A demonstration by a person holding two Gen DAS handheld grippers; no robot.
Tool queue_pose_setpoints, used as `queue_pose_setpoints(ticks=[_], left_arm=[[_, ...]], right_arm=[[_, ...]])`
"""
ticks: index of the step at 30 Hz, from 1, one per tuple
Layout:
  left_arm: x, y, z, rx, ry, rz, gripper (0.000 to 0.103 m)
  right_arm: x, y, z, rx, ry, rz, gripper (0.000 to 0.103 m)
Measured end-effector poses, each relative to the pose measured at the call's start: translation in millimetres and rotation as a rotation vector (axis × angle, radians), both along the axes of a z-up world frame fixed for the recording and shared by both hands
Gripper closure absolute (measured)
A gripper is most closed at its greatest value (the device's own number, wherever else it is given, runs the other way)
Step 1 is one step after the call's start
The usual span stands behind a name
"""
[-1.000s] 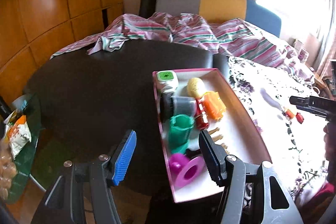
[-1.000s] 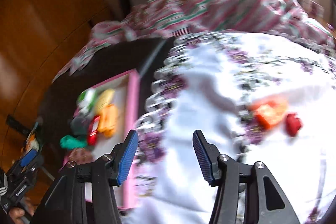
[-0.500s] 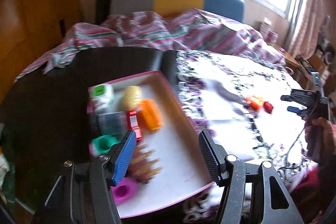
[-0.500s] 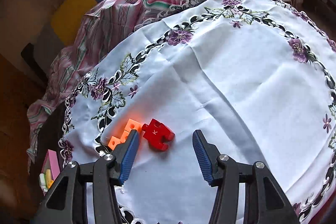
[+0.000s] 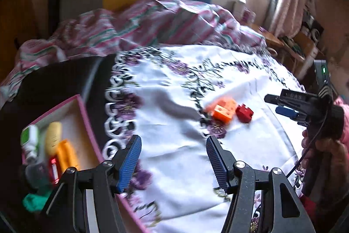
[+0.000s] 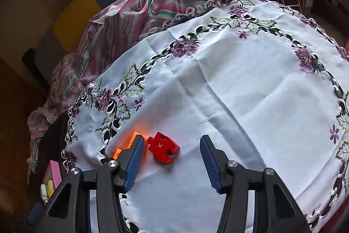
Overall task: Organize rigid objects
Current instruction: 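Grasp the orange cube cluster with the left tool while the right tool grasps the red K puzzle piece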
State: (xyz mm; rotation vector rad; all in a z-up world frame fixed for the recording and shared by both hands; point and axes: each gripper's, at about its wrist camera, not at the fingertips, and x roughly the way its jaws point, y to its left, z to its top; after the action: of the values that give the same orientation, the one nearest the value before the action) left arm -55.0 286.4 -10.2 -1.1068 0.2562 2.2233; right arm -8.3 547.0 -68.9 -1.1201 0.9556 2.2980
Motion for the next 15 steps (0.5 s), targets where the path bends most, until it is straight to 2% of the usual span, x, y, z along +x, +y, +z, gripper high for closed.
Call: queue_pose_setpoints(ticks=[3, 7, 15], left_arm=[[-0.3, 37.4, -14.0, -0.022, 0.013, -0.097, 0.041], [-5.0, 82.4, -32.6, -0.043, -0.022, -0.216, 0.044], [-16.8, 145.6, -50.6, -0.093, 0.024, -0.353, 0.045]], right_arm=[[0.5, 2.4, -0.4, -0.019, -0.002, -0.009, 0.049], [2.5, 7.5, -3.3, -0.045, -0.010, -0.031, 0.049], [1.4, 14.8, -12.2, -0.122, -0.013, -0.046, 0.049]])
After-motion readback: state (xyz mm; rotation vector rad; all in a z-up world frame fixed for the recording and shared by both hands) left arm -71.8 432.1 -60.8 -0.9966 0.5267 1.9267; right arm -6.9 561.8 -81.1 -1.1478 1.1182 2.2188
